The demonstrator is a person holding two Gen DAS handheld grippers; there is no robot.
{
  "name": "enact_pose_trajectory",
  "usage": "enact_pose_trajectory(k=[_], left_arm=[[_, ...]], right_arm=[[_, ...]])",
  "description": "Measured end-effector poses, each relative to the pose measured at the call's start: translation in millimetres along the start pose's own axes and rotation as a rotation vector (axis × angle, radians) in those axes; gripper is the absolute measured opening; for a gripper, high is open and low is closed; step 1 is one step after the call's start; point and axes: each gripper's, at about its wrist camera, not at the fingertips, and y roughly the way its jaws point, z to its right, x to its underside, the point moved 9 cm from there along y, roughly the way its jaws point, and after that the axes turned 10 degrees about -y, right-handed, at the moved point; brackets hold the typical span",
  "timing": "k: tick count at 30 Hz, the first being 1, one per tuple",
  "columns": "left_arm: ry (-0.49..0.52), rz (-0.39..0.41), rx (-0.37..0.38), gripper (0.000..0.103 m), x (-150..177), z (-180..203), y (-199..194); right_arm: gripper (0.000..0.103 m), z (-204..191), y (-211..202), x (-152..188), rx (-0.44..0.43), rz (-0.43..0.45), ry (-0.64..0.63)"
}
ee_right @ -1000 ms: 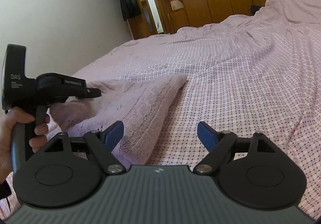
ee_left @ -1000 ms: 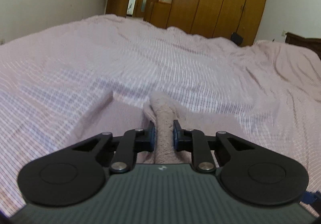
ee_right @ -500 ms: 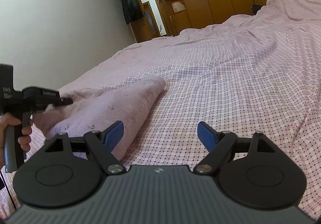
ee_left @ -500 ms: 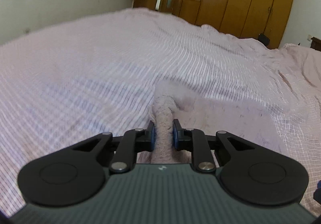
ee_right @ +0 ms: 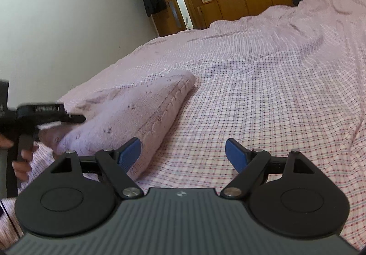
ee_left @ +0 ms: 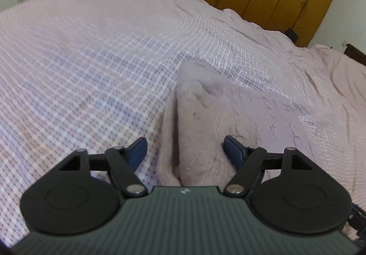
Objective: Fold small clothes
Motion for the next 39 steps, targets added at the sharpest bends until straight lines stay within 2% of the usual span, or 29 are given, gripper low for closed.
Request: enact_pose_trajectory(k=[5,11,15,18,22,25,27,28,30,31,32,33,36,39], left_arm=[[-0.087,-0.055,0.013,0.077,2.3,-10.7,2.4],[-0.098,-0.077,0.019,0.077,5.4,-13.5,-2.4],[-0.133,-0.100,0.041,0.085,8.3,-15.6,0.9],[-0.127,-0.110,0.054,0.086,11.3,-11.6,1.3],[-0.146,-0.175,0.144,0.086,18.7,-2.0,7.8],[-0.157,-0.188,0.178,0.085,22.2,2.1,12.0],[-0.167,-0.209,0.210,0.068,23.8,5.6,12.5],[-0.180,-0.218,0.217,0.066,24.7,5.7,13.1],[-0.202,-0.225,0.221,0.052,23.7,2.4,13.1],[-0.221,-0.231,0.232,0.049,22.9,0.9,12.2],[-0.239,-0.238,0.244,0.045,21.8,-0.5,11.5],[-0.252,-0.242,0.256,0.044,20.6,-1.0,10.9],[-0.258,-0.242,0.273,0.042,18.9,2.7,6.6],[-0.244,-0.230,0.305,0.041,12.7,16.1,-3.2]], right_arm=[[0.089,-13.1,25.4,-9.3,-0.117,-0.079,0.111],[0.093,-29.5,63.0,-21.8,-0.202,-0.151,0.220],[0.093,-38.9,83.4,-19.3,-0.212,-0.203,0.238],[0.093,-45.0,96.4,-12.9,-0.227,-0.231,0.264],[0.096,-46.2,106.3,-12.7,-0.238,-0.232,0.288],[0.097,-47.5,112.5,-13.9,-0.242,-0.237,0.305],[0.097,-47.4,114.2,-15.5,-0.241,-0.239,0.316],[0.097,-47.9,115.1,-16.6,-0.241,-0.240,0.322],[0.089,-47.9,118.1,-18.9,-0.235,-0.243,0.327],[0.085,-46.0,118.4,-19.5,-0.227,-0.245,0.325],[0.078,-44.8,118.0,-19.8,-0.222,-0.245,0.321],[0.070,-43.6,116.4,-20.1,-0.220,-0.242,0.313],[0.058,-42.9,106.6,-25.6,-0.223,-0.220,0.303],[0.053,-44.3,92.9,-39.2,-0.226,-0.187,0.292]])
